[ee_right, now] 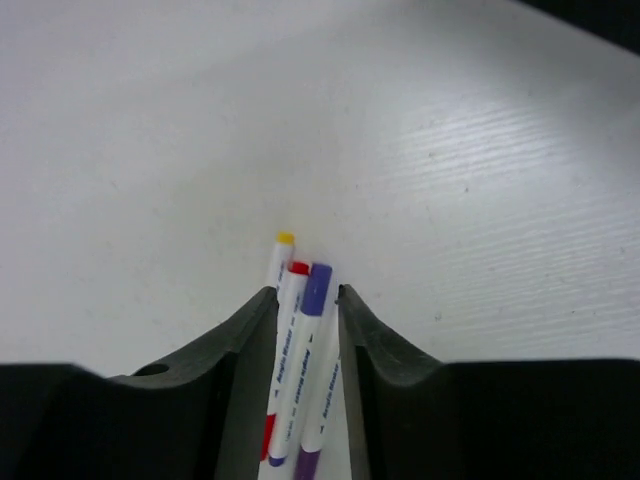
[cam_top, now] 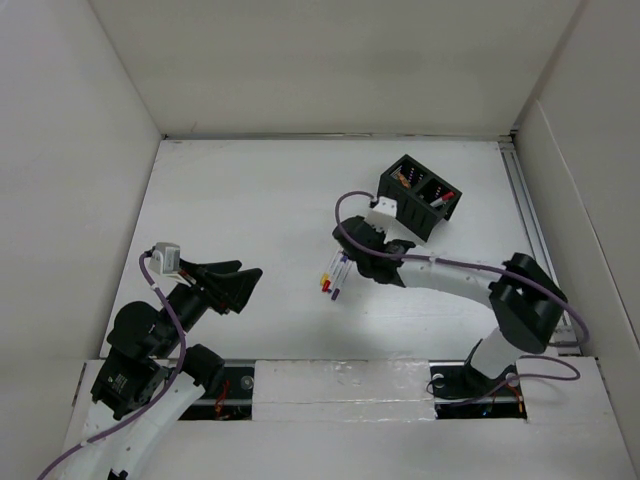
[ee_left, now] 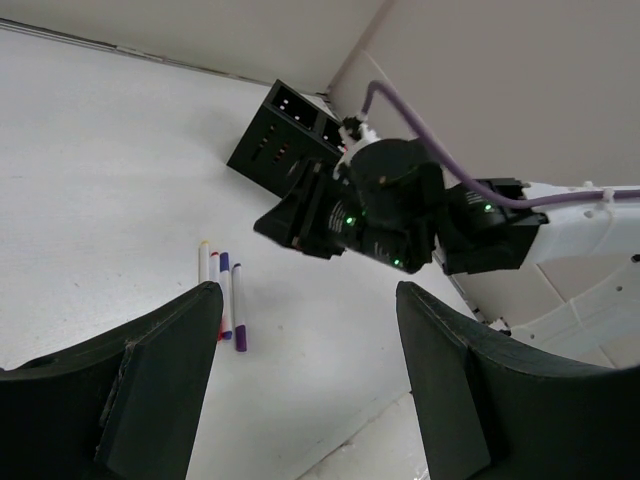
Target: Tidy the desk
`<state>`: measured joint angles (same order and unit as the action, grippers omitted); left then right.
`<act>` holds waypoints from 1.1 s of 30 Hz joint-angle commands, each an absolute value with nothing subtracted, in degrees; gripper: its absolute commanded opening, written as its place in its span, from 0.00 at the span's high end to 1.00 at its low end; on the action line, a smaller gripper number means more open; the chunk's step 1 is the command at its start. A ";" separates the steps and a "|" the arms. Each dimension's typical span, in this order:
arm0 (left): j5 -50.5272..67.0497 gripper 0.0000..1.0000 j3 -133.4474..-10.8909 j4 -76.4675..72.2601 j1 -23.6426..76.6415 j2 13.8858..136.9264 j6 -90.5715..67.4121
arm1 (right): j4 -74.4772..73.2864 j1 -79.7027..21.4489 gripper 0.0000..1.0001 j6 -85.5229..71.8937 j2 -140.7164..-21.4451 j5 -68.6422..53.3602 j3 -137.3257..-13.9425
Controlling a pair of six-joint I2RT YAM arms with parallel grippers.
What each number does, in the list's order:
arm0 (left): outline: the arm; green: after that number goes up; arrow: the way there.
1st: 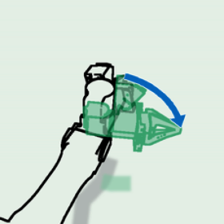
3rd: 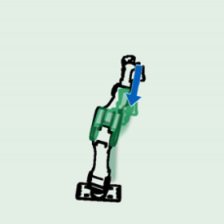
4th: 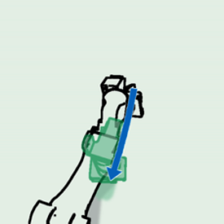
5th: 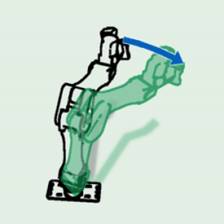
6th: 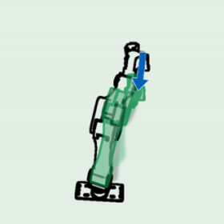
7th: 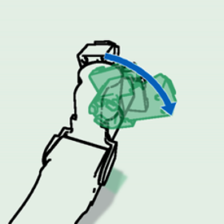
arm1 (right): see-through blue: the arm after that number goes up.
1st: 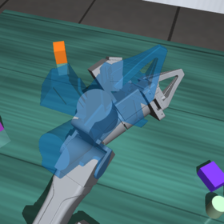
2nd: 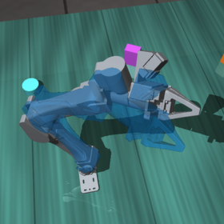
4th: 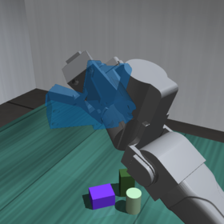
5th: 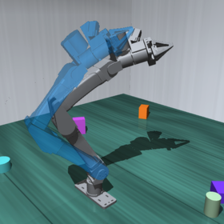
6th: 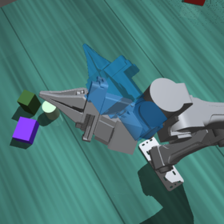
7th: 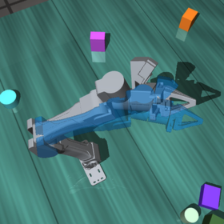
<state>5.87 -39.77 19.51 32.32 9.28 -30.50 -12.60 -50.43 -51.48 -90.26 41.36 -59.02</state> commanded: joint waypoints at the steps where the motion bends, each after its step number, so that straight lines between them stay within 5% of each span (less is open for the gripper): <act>1: 6.51 0.33 -39.46 17.14 32.61 10.11 -30.15 | -11.25 -52.11 0.62 -56.16 -92.98 40.08 -58.89; 5: 6.59 0.34 -39.46 17.14 32.61 10.10 -30.15 | -10.90 -52.12 0.56 -57.04 -97.55 37.98 -59.41; 18: 6.50 0.34 -39.46 17.22 32.61 9.67 -30.15 | -12.57 -52.82 0.69 -61.87 -101.69 38.15 -59.06; 33: 6.42 0.33 -39.29 16.88 32.61 8.79 -30.15 | -15.73 -52.82 0.71 -63.02 -103.37 38.49 -57.05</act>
